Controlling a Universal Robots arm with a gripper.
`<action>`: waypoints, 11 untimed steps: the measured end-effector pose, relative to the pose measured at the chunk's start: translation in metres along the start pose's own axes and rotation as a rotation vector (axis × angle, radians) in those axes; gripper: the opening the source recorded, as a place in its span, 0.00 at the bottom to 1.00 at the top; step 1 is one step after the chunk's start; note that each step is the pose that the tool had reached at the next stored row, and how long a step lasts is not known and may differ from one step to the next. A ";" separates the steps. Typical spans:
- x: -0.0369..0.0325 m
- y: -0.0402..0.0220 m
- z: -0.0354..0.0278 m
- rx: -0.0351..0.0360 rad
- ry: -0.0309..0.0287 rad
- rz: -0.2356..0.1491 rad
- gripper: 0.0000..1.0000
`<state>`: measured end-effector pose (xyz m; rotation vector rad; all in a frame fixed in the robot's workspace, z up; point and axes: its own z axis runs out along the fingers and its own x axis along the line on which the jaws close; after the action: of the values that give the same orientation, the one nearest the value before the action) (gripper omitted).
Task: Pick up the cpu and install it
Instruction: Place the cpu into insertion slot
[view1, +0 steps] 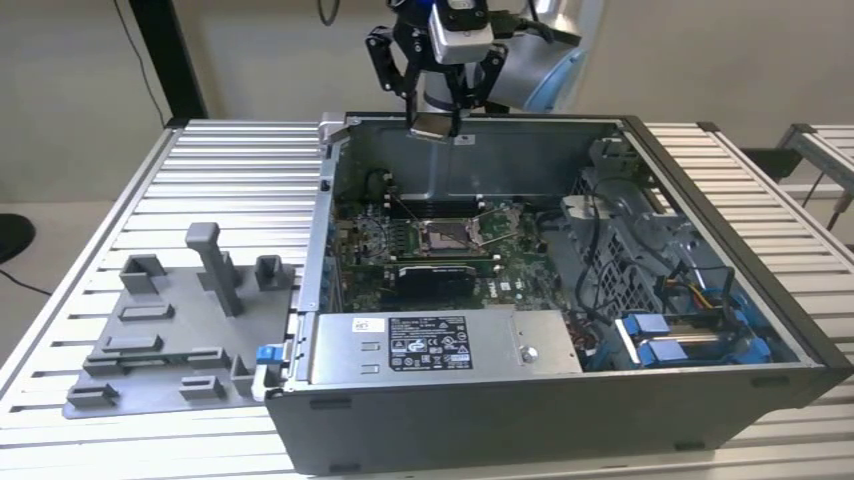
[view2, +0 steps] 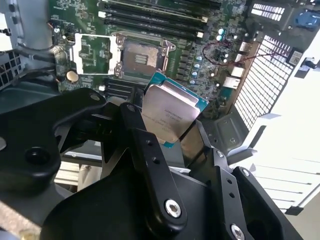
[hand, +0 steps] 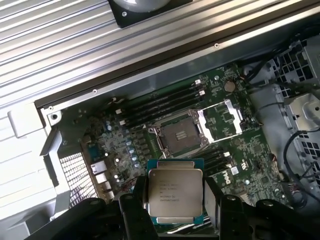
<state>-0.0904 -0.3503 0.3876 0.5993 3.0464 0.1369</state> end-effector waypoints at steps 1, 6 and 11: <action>0.0000 0.0000 0.0000 0.0001 -0.0005 0.005 0.00; 0.0001 0.0001 0.0000 0.0006 -0.0037 0.039 0.00; 0.0002 0.0004 0.0000 0.0013 -0.0071 0.075 0.00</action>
<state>-0.0904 -0.3498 0.3876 0.7136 3.0184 0.1346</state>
